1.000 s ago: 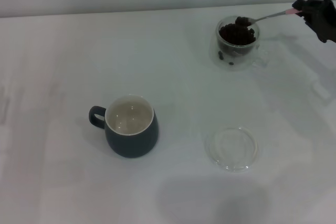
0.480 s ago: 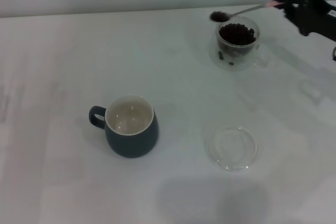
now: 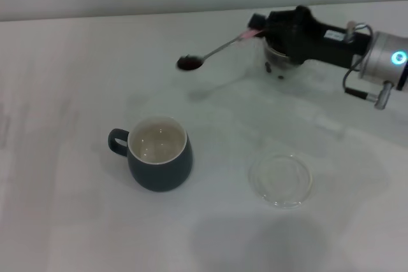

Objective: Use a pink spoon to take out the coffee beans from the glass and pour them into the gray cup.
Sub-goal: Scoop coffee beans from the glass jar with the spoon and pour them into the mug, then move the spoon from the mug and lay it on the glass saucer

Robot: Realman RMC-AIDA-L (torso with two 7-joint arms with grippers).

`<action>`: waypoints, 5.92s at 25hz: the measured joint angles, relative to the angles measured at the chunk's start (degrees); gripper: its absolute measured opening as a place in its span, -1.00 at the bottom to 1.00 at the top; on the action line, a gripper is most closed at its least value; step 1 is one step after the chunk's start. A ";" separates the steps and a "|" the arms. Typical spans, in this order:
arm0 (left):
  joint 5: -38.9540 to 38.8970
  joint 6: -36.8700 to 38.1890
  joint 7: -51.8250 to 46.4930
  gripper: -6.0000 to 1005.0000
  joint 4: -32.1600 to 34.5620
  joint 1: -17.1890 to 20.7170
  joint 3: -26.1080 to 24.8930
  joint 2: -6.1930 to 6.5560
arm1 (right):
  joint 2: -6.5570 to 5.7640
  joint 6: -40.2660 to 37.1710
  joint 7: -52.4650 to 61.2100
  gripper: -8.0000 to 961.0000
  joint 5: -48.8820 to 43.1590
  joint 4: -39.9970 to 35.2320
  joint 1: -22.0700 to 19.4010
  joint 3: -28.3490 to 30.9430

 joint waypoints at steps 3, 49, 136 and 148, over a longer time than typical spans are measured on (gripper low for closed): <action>0.00 0.00 0.01 0.53 0.00 0.00 0.00 0.00 | 0.25 0.65 -0.63 -0.70 0.29 -0.24 0.09 -3.35; -0.68 0.01 -0.11 0.53 0.00 -0.37 0.00 -0.09 | -0.15 4.92 -38.44 -0.70 8.66 -7.15 -2.26 -16.59; -1.64 -0.08 -0.10 0.53 0.08 -1.24 0.00 -0.18 | -9.41 7.10 -34.93 -0.70 -11.98 5.35 -7.63 -5.32; -1.64 -0.08 -0.11 0.53 0.00 -1.67 0.00 -0.09 | -9.48 5.44 -34.97 -0.60 -12.14 5.56 -7.64 -5.57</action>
